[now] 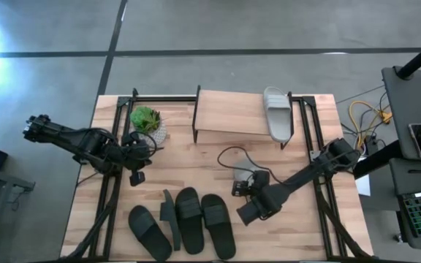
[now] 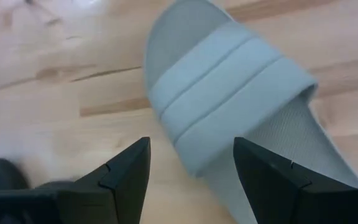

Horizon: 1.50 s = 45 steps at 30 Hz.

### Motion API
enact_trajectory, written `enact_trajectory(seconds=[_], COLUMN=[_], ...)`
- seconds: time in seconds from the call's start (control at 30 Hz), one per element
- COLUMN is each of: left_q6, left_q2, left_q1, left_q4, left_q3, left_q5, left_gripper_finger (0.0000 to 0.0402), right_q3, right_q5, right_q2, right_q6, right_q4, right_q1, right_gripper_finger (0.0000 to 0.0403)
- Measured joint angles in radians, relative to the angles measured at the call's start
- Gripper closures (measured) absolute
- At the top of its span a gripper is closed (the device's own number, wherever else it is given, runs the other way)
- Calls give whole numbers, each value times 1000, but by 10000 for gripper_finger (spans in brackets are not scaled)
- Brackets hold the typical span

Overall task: Pick and place slides into the shelf
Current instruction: Put the gray slipper on the shelf

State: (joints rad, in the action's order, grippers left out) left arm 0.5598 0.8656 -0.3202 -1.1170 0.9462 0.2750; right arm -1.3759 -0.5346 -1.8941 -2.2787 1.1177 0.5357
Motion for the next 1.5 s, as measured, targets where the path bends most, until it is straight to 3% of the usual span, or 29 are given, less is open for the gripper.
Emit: enact_trajectory(seconds=[0.47, 0.83, 1.0, 1.3, 1.5], left_q6=[2, 0, 0, 0, 0], left_q2=[-2, 0, 1, 1, 1], left_q1=[0, 0, 0, 0, 0], left_q4=[-55, -53, -53, -53, -53], left_q3=[8, 10, 10, 9, 9], left_q5=[-44, -84, -88, -92, -94], left_gripper_finger=[400, 400, 400, 400, 400], right_q3=[12, 12, 18, 59, 66], right_q5=[10, -102, -106, -129, -157], right_q2=[-93, -118, -118, -116, -117], right_q6=[-3, 4, 17, 29, 29], right_q4=[-94, -102, -107, -121, -113], right_q1=[-23, -93, -104, -104, -110], right_gripper_finger=[183, 188, 232, 379, 390])
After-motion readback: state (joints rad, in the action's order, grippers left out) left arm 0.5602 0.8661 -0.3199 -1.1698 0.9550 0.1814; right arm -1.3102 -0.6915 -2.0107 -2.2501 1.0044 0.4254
